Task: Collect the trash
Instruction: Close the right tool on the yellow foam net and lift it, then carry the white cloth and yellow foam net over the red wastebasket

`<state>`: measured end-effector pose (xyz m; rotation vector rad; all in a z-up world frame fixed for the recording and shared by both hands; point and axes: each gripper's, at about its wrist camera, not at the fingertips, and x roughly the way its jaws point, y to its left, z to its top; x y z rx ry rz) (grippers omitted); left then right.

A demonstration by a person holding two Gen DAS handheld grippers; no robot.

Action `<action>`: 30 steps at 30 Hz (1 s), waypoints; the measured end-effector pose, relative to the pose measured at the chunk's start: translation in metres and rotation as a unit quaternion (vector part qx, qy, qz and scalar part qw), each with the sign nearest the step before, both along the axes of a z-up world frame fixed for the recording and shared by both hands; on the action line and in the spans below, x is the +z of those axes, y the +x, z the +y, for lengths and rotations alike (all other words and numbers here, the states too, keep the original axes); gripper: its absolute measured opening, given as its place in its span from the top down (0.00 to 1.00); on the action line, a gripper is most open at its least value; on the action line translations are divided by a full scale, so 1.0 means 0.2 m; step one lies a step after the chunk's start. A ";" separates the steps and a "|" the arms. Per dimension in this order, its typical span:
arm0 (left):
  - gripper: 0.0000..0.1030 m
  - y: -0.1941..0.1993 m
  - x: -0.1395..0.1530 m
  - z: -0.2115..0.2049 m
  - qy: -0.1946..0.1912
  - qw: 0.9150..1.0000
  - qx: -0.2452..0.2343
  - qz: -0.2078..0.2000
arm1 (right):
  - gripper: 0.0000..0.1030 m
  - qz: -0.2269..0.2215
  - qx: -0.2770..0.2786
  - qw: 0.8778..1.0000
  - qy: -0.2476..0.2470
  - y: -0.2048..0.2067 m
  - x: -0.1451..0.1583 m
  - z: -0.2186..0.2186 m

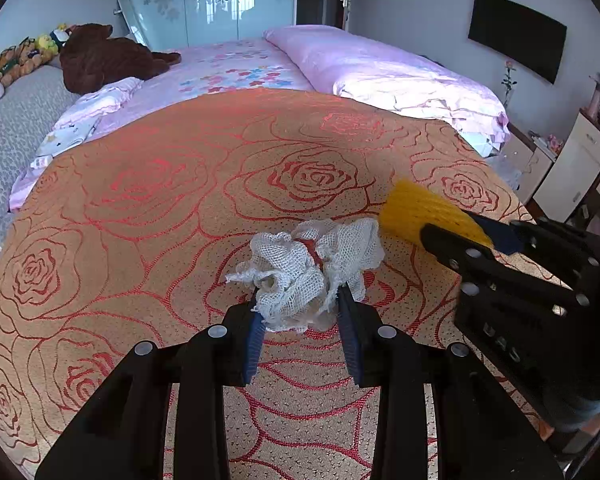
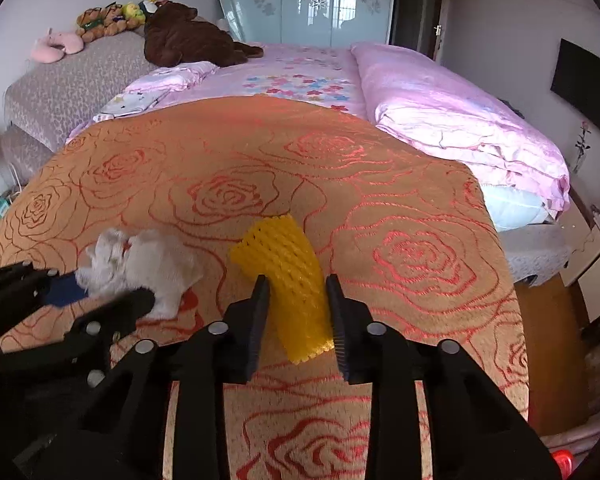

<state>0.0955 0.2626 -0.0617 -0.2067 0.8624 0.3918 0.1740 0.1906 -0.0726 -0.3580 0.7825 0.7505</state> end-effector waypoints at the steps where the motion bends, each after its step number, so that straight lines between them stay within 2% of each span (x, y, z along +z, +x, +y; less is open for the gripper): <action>1: 0.69 0.00 0.00 0.00 0.001 1.000 0.000 0.000 | 0.74 0.002 -0.002 1.000 0.003 -0.01 0.00 -0.01; 9: 0.69 -0.03 0.01 -0.01 -0.007 1.000 0.004 -0.008 | 0.75 0.029 -0.017 0.999 0.032 -0.07 0.00 -0.18; 15: 0.70 -0.07 0.02 -0.06 0.003 1.000 0.000 -0.012 | 0.75 0.018 -0.027 0.999 0.034 -0.18 -0.02 -0.29; 18: 0.70 -0.10 0.02 -0.10 0.012 1.000 -0.004 -0.011 | 0.75 0.028 -0.042 0.998 0.045 -0.21 -0.01 -0.35; 30: 0.70 -0.25 0.04 -0.26 0.011 0.999 -0.021 -0.022 | 0.75 0.041 -0.072 0.994 0.064 -0.31 -0.02 -0.54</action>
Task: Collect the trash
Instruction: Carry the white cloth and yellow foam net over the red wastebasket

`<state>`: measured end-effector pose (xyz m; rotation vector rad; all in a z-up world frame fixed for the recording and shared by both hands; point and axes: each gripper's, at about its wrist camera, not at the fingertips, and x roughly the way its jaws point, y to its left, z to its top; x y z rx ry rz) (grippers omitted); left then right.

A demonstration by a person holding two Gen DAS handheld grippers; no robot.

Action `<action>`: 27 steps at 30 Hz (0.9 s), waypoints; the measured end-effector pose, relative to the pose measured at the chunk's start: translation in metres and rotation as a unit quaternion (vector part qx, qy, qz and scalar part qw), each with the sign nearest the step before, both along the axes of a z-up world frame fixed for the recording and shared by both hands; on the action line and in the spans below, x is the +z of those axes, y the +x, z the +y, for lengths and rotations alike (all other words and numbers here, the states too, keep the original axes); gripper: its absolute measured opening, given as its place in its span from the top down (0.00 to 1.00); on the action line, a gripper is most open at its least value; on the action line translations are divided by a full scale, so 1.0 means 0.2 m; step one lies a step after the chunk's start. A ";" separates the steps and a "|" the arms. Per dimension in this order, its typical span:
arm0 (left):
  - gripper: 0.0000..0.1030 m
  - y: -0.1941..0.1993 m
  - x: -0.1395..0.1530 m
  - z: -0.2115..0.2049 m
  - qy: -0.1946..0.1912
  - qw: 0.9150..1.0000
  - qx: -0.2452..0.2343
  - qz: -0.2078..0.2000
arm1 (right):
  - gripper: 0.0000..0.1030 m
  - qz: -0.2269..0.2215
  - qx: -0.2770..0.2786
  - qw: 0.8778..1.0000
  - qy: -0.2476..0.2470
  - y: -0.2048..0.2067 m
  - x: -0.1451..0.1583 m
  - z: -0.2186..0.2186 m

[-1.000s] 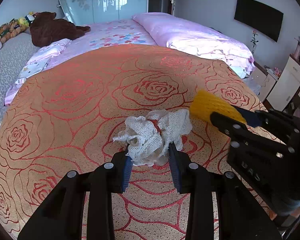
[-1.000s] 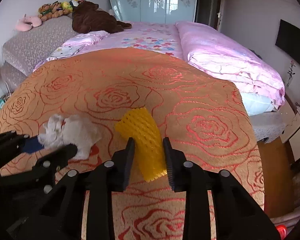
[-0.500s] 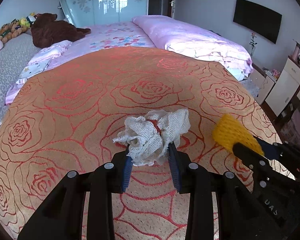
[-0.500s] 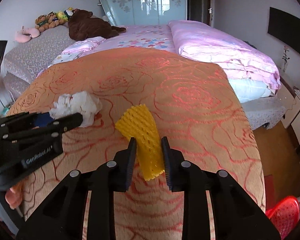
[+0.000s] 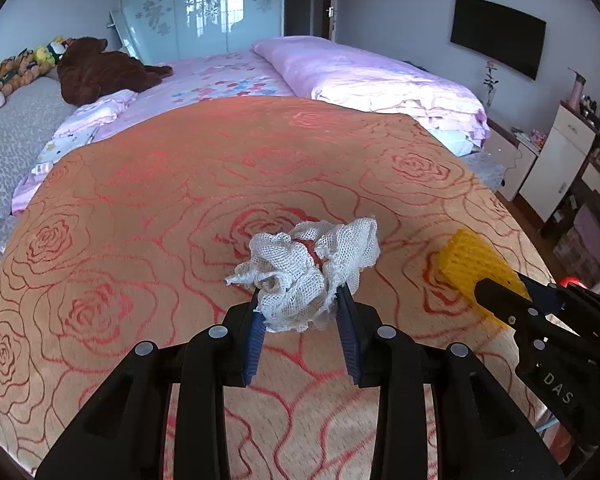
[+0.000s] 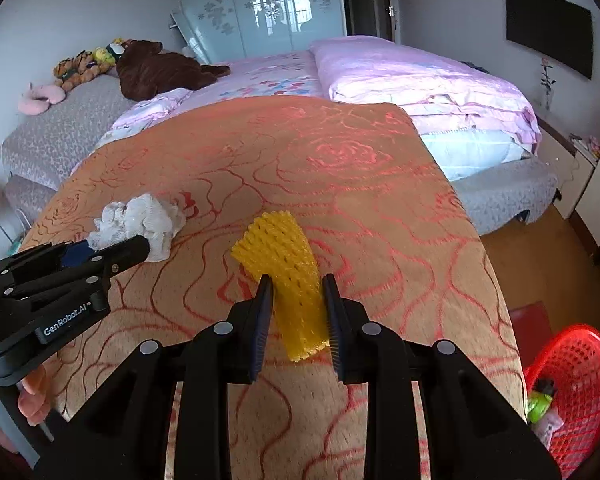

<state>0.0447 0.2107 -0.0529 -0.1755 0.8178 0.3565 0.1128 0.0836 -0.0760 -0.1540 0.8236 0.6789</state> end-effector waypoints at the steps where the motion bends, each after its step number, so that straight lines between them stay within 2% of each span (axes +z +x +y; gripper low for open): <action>1: 0.70 -0.01 0.00 -0.01 -0.001 1.000 -0.001 0.000 | 0.75 -0.001 -0.001 1.000 -0.001 -0.01 0.00 -0.01; 15: 0.70 -0.10 0.05 -0.07 -0.003 1.000 -0.014 -0.015 | 0.75 -0.011 -0.036 0.999 0.005 -0.07 0.06 -0.16; 27: 0.70 -0.04 0.15 -0.23 0.003 0.997 -0.062 -0.034 | 0.75 -0.041 -0.074 0.996 0.025 -0.07 0.22 -0.34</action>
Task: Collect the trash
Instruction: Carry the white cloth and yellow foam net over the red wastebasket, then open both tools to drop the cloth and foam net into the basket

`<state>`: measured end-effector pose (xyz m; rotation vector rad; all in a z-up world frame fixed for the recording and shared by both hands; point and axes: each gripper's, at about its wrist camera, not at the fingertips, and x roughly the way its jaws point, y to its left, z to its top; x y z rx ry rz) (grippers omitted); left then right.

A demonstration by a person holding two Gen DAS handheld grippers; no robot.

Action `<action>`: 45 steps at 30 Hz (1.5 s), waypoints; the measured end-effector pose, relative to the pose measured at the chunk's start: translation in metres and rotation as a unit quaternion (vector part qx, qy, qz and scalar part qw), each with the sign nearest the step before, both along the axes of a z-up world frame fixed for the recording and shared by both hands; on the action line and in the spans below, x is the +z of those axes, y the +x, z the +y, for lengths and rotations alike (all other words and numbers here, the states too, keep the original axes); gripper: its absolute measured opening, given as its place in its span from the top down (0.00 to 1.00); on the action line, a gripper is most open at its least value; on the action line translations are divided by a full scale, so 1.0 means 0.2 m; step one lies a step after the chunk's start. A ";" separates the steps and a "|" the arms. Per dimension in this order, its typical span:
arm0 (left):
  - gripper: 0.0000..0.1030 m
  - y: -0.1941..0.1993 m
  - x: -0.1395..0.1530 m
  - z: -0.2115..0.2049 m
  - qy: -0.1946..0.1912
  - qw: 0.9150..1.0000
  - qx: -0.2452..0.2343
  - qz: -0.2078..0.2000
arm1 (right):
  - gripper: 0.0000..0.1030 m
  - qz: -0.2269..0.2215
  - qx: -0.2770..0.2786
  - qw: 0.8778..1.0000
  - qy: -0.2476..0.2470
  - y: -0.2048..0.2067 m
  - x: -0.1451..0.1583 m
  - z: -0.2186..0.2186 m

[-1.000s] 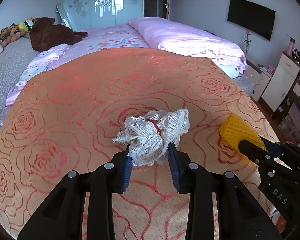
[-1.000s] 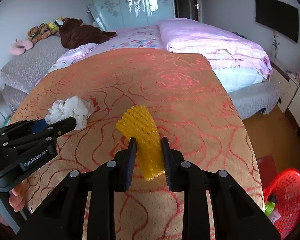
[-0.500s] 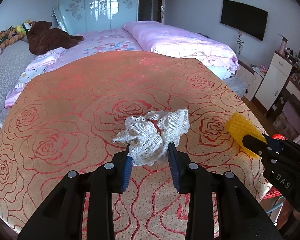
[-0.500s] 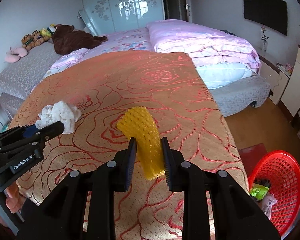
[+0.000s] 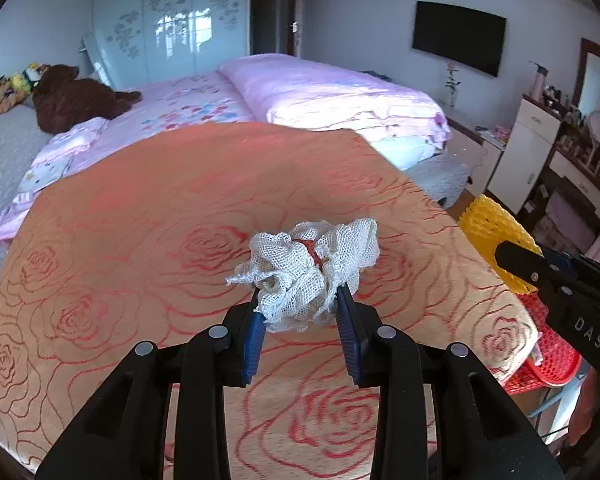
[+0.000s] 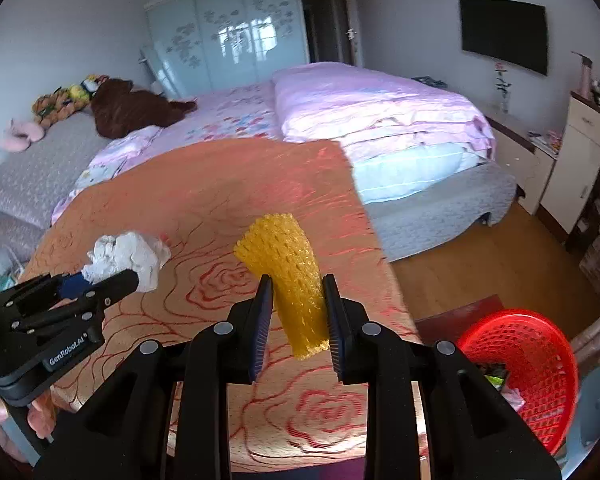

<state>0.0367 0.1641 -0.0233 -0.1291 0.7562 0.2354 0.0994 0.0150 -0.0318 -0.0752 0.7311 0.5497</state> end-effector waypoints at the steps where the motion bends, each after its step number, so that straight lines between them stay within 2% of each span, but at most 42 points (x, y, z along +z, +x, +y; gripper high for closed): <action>1: 0.70 0.01 0.00 -0.01 -0.001 1.000 -0.004 -0.001 | 0.75 -0.001 -0.006 1.000 0.001 0.01 0.01 -0.02; 9: 0.70 0.08 0.04 -0.14 -0.007 0.999 -0.040 -0.008 | 0.75 -0.005 -0.041 0.999 -0.005 0.00 0.03 -0.20; 23: 0.70 0.25 0.03 -0.61 0.000 0.988 -0.155 0.003 | 0.75 0.002 -0.144 0.989 -0.026 0.00 -0.04 -0.67; 37: 0.69 0.38 -0.06 -0.98 -0.008 0.970 -0.241 0.034 | 0.75 0.036 -0.227 0.973 -0.005 0.03 -0.13 -1.03; 45: 0.67 0.41 -0.14 -1.16 -0.015 0.955 -0.291 0.056 | 0.74 0.072 -0.241 0.968 0.014 0.07 -0.21 -1.13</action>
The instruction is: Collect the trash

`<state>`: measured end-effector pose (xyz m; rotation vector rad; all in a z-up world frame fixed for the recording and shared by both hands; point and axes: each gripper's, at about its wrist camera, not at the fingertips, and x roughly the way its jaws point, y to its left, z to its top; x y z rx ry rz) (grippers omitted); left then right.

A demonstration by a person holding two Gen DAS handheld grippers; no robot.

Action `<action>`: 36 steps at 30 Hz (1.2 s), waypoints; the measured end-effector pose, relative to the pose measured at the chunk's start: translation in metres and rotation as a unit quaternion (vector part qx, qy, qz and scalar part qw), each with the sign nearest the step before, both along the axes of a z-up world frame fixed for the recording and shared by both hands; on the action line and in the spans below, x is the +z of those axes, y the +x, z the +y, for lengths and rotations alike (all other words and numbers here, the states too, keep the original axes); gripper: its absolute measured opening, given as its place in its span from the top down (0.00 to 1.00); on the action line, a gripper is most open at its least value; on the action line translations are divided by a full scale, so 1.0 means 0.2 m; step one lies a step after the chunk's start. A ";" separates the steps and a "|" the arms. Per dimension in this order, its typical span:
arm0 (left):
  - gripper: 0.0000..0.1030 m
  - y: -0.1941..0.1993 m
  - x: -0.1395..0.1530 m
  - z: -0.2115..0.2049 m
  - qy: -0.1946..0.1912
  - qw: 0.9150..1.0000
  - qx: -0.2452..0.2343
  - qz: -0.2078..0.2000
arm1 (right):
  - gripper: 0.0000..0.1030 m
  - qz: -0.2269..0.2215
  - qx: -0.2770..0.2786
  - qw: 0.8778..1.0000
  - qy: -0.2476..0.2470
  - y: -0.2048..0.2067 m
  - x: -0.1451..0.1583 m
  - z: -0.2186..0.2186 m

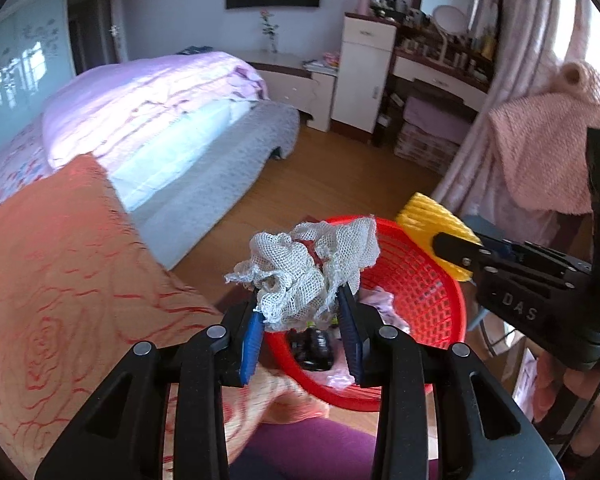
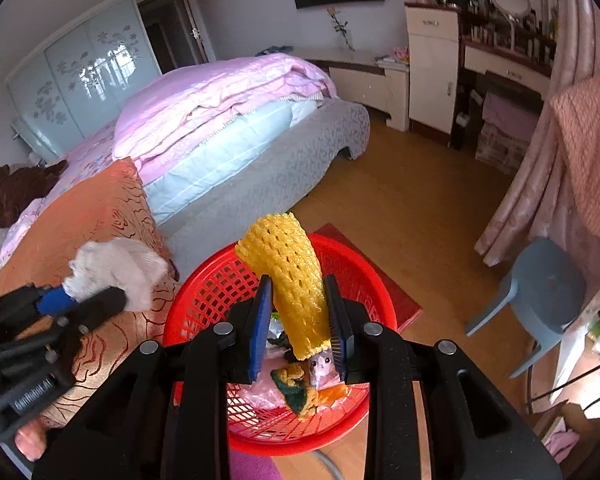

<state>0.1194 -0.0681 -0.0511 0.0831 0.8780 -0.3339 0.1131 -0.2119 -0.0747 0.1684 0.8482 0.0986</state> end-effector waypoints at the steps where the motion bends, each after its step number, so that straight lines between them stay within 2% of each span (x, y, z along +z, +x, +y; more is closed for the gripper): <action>1: 0.66 0.01 -0.01 -0.01 0.000 1.000 -0.002 0.002 | 0.74 0.001 0.000 1.000 0.002 0.01 0.00 0.00; 3: 0.61 0.02 -0.02 -0.02 -0.001 1.000 -0.005 0.008 | 0.73 0.006 0.002 1.000 0.010 0.02 -0.01 0.00; 4: 0.54 0.02 -0.03 -0.03 -0.001 1.000 -0.004 0.010 | 0.72 0.008 0.002 1.000 0.013 0.02 -0.01 0.00; 8: 0.35 0.03 -0.01 0.00 -0.012 1.000 0.004 0.003 | 0.57 0.008 0.000 0.999 0.031 0.03 -0.02 -0.01; 9: 0.34 0.02 0.00 0.01 -0.014 1.000 0.005 0.001 | 0.52 0.007 -0.001 0.999 0.034 0.04 -0.02 -0.02; 18: 0.26 -0.04 0.10 0.12 -0.010 0.998 0.043 -0.037 | 0.27 -0.015 -0.019 0.999 0.034 0.00 0.03 -0.03; 24: 0.19 -0.15 0.18 0.19 0.024 0.993 0.072 -0.087 | 0.13 -0.062 -0.026 0.998 -0.002 -0.11 0.13 0.05; 30: 0.14 -0.28 0.26 0.30 0.048 0.985 0.109 -0.124 | 0.07 -0.113 -0.013 0.993 -0.030 -0.25 0.24 0.18; 32: 0.12 -0.33 0.28 0.36 0.047 0.982 0.125 -0.134 | 0.07 -0.120 -0.011 0.992 -0.041 -0.30 0.26 0.22; 36: 0.12 -0.38 0.29 0.45 0.044 0.978 0.149 -0.140 | 0.07 -0.120 -0.015 0.992 -0.030 -0.37 0.28 0.26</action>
